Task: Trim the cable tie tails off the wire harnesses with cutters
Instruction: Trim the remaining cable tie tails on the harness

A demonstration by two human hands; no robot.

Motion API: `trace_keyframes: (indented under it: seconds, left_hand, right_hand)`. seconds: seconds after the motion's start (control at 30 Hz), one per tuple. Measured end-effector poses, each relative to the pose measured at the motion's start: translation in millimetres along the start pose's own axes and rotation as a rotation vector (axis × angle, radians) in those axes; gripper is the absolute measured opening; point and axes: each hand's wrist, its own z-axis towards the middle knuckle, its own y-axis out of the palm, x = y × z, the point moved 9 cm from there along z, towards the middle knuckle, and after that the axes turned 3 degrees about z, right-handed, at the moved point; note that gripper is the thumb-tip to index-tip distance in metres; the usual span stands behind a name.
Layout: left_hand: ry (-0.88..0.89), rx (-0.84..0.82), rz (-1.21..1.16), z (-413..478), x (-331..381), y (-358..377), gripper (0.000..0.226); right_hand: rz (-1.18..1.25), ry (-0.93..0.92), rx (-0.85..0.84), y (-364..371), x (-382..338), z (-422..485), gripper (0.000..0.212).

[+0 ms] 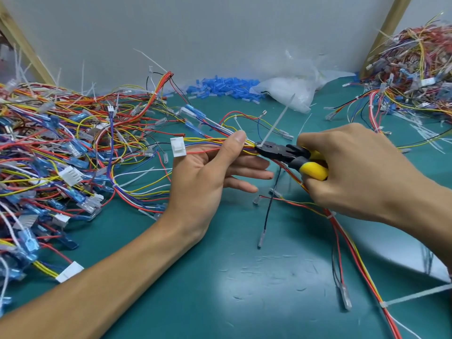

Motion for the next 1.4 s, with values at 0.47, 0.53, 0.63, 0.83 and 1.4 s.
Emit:
trace_keyframes:
  seconds: [0.47, 0.53, 0.63, 0.83, 1.4]
  left_hand:
    - [0.074, -0.006, 0.12, -1.6, 2.8, 2.1, 0.035]
    - [0.073, -0.009, 0.129, -1.7, 2.3, 3.2, 0.037]
    - [0.079, -0.009, 0.139, -1.9, 2.3, 3.8, 0.037]
    - [0.087, -0.009, 0.151, -2.2, 2.2, 3.5, 0.036]
    - [0.057, -0.018, 0.142, -1.4, 0.5, 1.7, 0.032]
  right_hand:
    - [0.089, -0.006, -0.019, -0.6, -0.6, -0.4, 0.016]
    - [0.098, -0.006, -0.019, -1.6, -1.6, -0.6, 0.016]
    - [0.118, -0.006, -0.026, -0.1, -2.8, -0.9, 0.015]
    - [0.141, 0.005, -0.048, 1.6, -3.8, -1.4, 0.009]
    - [0.212, 0.029, -0.06, 10.7, 0.4, 1.3, 0.012]
